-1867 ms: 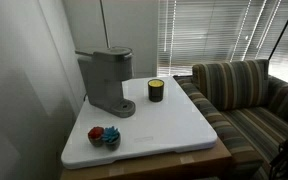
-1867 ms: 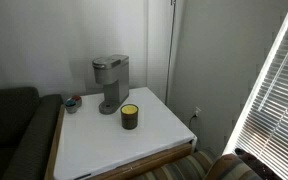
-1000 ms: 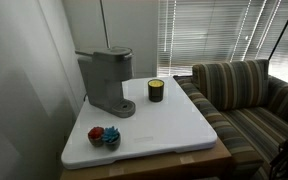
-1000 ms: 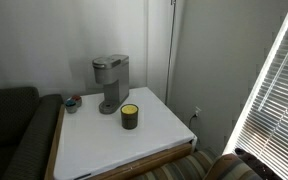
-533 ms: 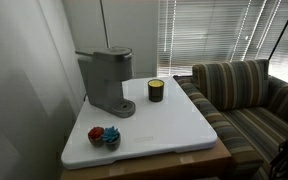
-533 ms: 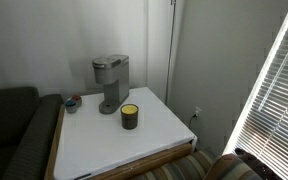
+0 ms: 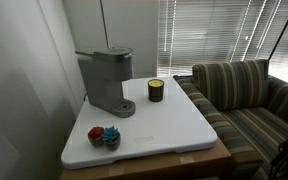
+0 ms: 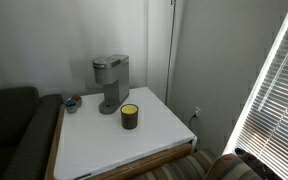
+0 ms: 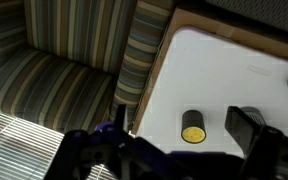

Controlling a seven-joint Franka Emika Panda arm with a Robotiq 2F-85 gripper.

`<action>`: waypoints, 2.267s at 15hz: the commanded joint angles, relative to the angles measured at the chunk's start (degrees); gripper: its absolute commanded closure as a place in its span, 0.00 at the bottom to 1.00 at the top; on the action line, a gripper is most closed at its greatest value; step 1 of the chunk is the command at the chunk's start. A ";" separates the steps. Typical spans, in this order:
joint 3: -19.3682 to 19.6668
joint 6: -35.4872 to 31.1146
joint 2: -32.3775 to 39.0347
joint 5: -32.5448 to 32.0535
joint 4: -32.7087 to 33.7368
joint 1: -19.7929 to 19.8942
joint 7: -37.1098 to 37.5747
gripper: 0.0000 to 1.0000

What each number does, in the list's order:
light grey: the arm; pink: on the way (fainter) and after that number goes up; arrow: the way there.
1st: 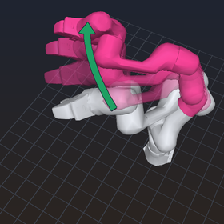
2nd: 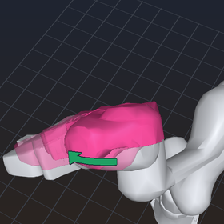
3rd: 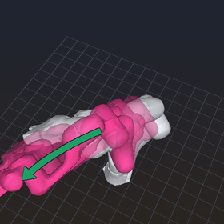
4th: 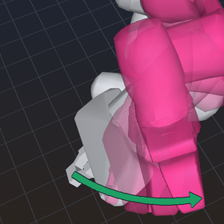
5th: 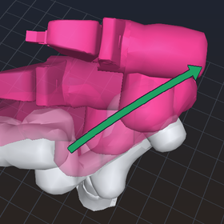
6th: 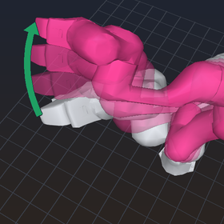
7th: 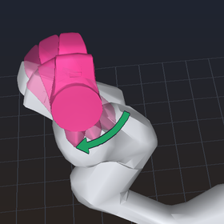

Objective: Open the coffeemaker

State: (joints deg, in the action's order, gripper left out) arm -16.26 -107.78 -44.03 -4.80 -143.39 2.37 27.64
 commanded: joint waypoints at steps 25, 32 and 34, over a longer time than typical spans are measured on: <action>-3.62 -27.00 20.27 -2.06 -0.03 -1.96 43.22 0.00; -3.43 -32.81 26.15 -1.92 1.25 -1.00 52.10 0.00; -2.01 -35.94 29.11 -1.10 1.46 -1.05 53.81 0.00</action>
State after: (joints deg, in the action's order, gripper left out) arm -20.48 -139.19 -20.68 -6.67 -143.27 1.40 79.27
